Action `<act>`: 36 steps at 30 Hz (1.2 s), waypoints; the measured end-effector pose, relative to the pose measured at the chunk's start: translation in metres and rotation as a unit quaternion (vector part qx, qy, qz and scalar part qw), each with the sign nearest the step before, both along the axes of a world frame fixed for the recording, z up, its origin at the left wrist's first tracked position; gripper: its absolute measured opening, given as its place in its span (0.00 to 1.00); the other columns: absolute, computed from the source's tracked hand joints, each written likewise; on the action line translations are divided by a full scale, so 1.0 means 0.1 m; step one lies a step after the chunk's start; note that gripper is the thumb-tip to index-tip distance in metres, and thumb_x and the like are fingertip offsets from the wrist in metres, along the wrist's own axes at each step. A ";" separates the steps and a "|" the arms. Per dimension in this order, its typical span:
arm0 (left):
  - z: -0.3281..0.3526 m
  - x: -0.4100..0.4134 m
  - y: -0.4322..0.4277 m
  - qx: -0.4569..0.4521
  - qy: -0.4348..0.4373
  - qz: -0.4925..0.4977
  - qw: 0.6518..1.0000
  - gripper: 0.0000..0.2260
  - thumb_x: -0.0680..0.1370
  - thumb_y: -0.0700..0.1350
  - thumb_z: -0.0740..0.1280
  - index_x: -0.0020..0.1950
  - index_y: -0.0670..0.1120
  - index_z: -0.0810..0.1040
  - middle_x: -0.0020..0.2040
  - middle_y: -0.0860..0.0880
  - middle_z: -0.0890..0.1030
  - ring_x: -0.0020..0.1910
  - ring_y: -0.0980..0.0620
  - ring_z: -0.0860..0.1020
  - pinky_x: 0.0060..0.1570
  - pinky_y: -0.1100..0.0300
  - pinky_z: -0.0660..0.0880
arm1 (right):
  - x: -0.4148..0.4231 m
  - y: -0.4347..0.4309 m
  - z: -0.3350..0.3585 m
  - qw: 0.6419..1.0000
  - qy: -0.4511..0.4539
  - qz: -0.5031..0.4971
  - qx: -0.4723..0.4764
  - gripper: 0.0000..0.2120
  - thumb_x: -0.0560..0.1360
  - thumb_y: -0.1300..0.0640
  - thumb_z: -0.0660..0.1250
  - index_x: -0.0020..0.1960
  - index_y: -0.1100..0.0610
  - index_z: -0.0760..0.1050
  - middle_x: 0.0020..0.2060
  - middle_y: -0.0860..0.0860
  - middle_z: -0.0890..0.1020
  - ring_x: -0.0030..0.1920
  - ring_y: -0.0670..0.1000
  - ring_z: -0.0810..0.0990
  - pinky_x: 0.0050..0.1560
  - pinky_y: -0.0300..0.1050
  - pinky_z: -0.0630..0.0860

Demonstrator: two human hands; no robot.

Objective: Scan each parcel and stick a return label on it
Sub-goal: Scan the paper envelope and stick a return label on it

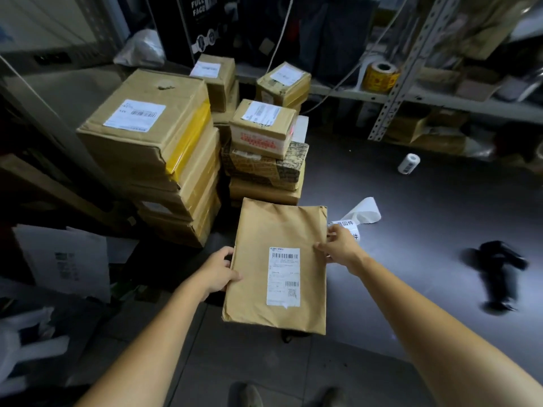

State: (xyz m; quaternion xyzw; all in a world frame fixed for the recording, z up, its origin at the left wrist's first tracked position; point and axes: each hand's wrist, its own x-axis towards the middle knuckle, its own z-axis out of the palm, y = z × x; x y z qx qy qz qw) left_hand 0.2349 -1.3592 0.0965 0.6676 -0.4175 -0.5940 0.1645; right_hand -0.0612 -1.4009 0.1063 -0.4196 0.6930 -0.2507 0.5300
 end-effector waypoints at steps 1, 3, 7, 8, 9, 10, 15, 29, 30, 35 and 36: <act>0.05 -0.09 -0.04 0.000 0.007 -0.006 1.000 0.23 0.75 0.32 0.69 0.65 0.49 0.70 0.54 0.45 0.82 0.54 0.46 0.80 0.50 0.44 0.80 | -0.08 0.01 0.08 1.000 -0.001 -0.008 -0.007 0.13 0.75 0.67 0.70 0.55 0.59 0.70 0.46 0.57 0.78 0.42 0.54 0.81 0.43 0.53 0.83; 0.15 -0.28 -0.12 0.006 0.021 -0.020 1.000 0.22 0.75 0.31 0.69 0.65 0.48 0.70 0.54 0.45 0.82 0.53 0.47 0.80 0.43 0.50 0.81 | -0.28 0.04 0.21 1.000 0.003 -0.022 -0.014 0.16 0.73 0.67 0.72 0.56 0.59 0.69 0.45 0.57 0.78 0.42 0.54 0.81 0.45 0.54 0.83; 0.29 -0.70 -0.22 0.020 0.043 -0.050 0.998 0.21 0.76 0.32 0.68 0.64 0.48 0.70 0.54 0.46 0.83 0.52 0.49 0.81 0.35 0.56 0.79 | -0.73 0.15 0.40 0.998 0.019 -0.051 -0.029 0.20 0.72 0.66 0.74 0.58 0.58 0.69 0.43 0.54 0.77 0.40 0.51 0.81 0.35 0.45 0.80; 0.31 -0.83 -0.24 0.020 0.046 -0.058 0.997 0.20 0.76 0.32 0.68 0.64 0.48 0.70 0.54 0.47 0.83 0.52 0.50 0.81 0.35 0.56 0.79 | -0.86 0.18 0.44 0.997 0.029 -0.059 -0.032 0.20 0.72 0.65 0.74 0.59 0.56 0.69 0.44 0.53 0.77 0.41 0.50 0.81 0.33 0.42 0.79; 0.34 -0.96 -0.25 0.020 0.050 -0.066 0.996 0.20 0.76 0.32 0.68 0.63 0.48 0.71 0.53 0.47 0.83 0.52 0.50 0.81 0.35 0.56 0.79 | -0.99 0.20 0.46 0.996 0.041 -0.065 -0.032 0.20 0.73 0.64 0.74 0.59 0.55 0.68 0.45 0.53 0.77 0.43 0.50 0.81 0.32 0.41 0.79; 0.36 -1.10 -0.26 0.019 0.053 -0.073 0.996 0.20 0.76 0.32 0.68 0.63 0.48 0.71 0.53 0.47 0.83 0.52 0.50 0.81 0.36 0.56 0.79 | -1.13 0.23 0.48 0.996 0.050 -0.073 -0.031 0.20 0.73 0.63 0.74 0.59 0.55 0.68 0.47 0.53 0.77 0.44 0.51 0.81 0.33 0.41 0.79; 0.43 -1.86 -0.37 0.001 0.042 -0.098 0.994 0.19 0.76 0.34 0.69 0.62 0.50 0.71 0.54 0.47 0.82 0.53 0.49 0.80 0.42 0.52 0.80 | -1.86 0.29 0.46 0.990 0.079 -0.112 -0.037 0.21 0.72 0.63 0.75 0.59 0.56 0.69 0.44 0.53 0.77 0.44 0.51 0.80 0.36 0.44 0.80; -0.03 -3.55 -0.53 0.002 0.012 -0.083 0.996 0.16 0.76 0.37 0.69 0.60 0.51 0.72 0.50 0.47 0.83 0.46 0.49 0.83 0.41 0.52 0.82 | -3.46 0.20 -0.04 0.980 0.187 -0.062 -0.011 0.21 0.73 0.57 0.73 0.61 0.55 0.68 0.46 0.49 0.77 0.51 0.55 0.80 0.51 0.58 0.81; -0.09 -3.61 -0.54 0.002 0.004 -0.089 0.996 0.16 0.76 0.37 0.69 0.59 0.51 0.71 0.50 0.47 0.83 0.47 0.48 0.83 0.44 0.50 0.82 | -3.51 0.18 -0.09 0.978 0.198 -0.056 -0.009 0.22 0.73 0.57 0.73 0.62 0.56 0.68 0.46 0.49 0.77 0.51 0.56 0.80 0.52 0.57 0.80; -0.36 -3.81 -0.66 0.000 -0.023 -0.110 0.994 0.16 0.76 0.37 0.69 0.62 0.49 0.71 0.50 0.48 0.81 0.49 0.49 0.81 0.44 0.53 0.79 | -3.62 0.06 -0.33 0.968 0.249 -0.040 0.005 0.25 0.74 0.55 0.72 0.67 0.57 0.68 0.52 0.54 0.80 0.51 0.57 0.80 0.45 0.46 0.73; -0.41 -3.83 -0.69 -0.001 -0.027 -0.117 0.993 0.17 0.76 0.38 0.69 0.62 0.48 0.71 0.50 0.48 0.81 0.49 0.48 0.81 0.45 0.54 0.79 | -3.62 0.04 -0.37 0.966 0.256 -0.040 0.009 0.24 0.75 0.55 0.72 0.67 0.58 0.68 0.53 0.55 0.81 0.52 0.57 0.80 0.45 0.46 0.73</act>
